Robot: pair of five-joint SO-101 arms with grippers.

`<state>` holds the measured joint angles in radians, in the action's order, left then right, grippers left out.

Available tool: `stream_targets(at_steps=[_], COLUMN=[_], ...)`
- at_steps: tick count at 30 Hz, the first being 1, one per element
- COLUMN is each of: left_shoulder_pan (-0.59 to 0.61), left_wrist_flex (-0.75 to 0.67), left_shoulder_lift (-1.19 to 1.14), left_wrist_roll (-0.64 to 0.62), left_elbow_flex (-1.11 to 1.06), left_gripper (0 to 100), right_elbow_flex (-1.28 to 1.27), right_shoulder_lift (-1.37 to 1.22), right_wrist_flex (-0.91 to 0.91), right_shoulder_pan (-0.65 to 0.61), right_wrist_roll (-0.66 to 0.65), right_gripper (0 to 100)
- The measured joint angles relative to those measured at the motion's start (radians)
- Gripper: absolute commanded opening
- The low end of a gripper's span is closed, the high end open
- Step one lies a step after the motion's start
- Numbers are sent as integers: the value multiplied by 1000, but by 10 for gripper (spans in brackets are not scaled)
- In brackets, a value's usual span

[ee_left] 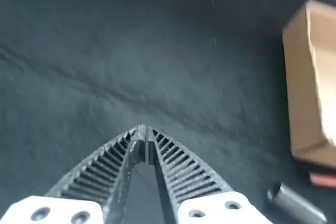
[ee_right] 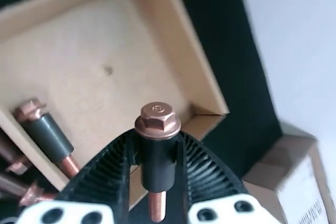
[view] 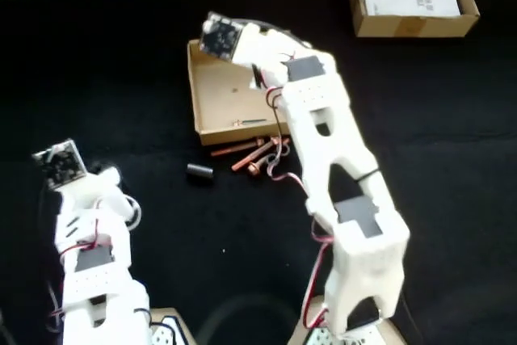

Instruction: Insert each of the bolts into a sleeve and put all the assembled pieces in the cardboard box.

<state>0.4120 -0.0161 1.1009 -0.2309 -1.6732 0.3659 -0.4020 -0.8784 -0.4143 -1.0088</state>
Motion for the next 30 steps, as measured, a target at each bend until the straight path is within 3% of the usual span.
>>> stream_targets(at_steps=[11, 17, 24, 30], left_shoulder_pan=[17, 17, 17, 15], left_wrist_flex=[-37, -37, -37, -37], left_shoulder_lift=[17, 17, 17, 17], left_wrist_roll=[0, 0, 0, 0], left_elbow_flex=[-5, -5, -5, -5], left_gripper=[34, 34, 34, 34], right_elbow_flex=[110, 133, 158, 155], right_shoulder_lift=[-316, -339, -315, -169], right_wrist_flex=[-2, -37, -296, -454], right_shoulder_pan=[-57, -78, -98, -103], right_wrist_roll=[-23, 140, 164, 166], right_gripper=[7, 13, 293, 200])
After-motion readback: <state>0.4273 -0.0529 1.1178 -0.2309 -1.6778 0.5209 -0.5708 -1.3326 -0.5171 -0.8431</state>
